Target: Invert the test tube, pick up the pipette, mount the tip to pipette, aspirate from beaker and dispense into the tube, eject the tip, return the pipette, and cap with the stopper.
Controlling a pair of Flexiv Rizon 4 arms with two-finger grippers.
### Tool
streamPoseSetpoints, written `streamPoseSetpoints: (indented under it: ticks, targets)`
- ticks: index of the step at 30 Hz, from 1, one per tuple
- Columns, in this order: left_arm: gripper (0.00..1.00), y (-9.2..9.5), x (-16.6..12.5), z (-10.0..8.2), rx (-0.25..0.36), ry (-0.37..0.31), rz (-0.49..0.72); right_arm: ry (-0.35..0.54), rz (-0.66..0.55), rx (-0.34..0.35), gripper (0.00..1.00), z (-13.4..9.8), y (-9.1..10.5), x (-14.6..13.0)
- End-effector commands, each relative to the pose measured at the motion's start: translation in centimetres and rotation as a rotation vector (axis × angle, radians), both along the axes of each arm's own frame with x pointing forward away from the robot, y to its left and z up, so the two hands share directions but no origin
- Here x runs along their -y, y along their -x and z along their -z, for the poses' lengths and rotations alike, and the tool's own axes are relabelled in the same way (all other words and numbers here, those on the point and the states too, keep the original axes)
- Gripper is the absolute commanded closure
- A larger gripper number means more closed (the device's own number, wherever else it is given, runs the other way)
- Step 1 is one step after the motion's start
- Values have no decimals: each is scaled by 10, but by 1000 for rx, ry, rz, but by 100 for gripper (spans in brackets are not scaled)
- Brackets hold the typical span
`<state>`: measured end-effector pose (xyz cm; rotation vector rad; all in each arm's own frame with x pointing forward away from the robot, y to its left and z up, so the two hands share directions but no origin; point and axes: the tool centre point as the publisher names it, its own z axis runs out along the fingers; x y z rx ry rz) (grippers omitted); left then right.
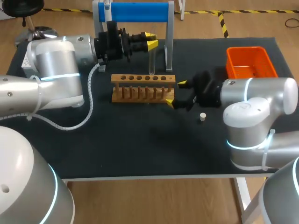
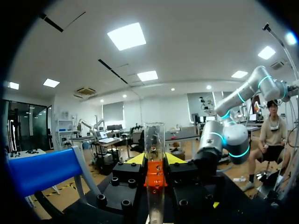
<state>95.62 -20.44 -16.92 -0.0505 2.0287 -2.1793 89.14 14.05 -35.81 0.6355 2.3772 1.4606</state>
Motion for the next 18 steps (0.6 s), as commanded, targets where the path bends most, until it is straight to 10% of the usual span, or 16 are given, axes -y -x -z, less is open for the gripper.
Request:
streamPoseSetpoints:
  ticks: [1,18]
  targets:
    - [100,-2,1,0,-1,-2,2,15,-13,-4,0,0,-1,-1]
    - [100,-2,1,0,-1,-2,2,36,-23,-3,0,-1,-4,2]
